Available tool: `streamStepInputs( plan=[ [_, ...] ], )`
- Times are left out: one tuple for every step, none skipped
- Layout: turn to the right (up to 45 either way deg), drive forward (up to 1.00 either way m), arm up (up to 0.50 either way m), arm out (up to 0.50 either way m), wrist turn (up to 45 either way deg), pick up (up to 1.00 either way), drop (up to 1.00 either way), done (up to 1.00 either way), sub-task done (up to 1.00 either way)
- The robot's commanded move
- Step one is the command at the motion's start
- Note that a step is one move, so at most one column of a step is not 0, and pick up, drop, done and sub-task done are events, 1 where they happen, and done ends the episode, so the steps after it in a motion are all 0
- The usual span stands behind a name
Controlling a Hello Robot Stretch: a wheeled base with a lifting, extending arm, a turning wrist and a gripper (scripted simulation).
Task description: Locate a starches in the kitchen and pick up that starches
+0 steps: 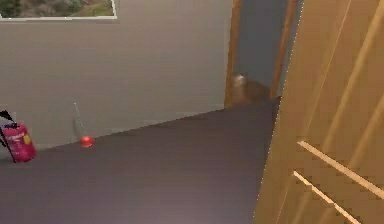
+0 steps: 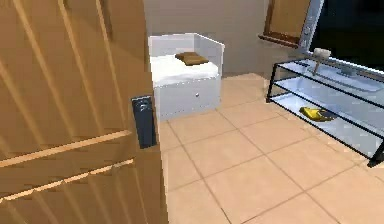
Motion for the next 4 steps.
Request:
streamStepInputs(
  plan=[
    [0.0,1.0,0.0,0.0,0.0,0.0,0.0,0.0,0.0],
    [6.0,0.0,0.0,0.0,0.0,0.0,0.0,0.0,0.0],
    [0.0,0.25,0.0,0.0,0.0,0.0,0.0,0.0,0.0],
    [45.0,0.0,0.0,0.0,0.0,0.0,0.0,0.0,0.0]
  ],
)
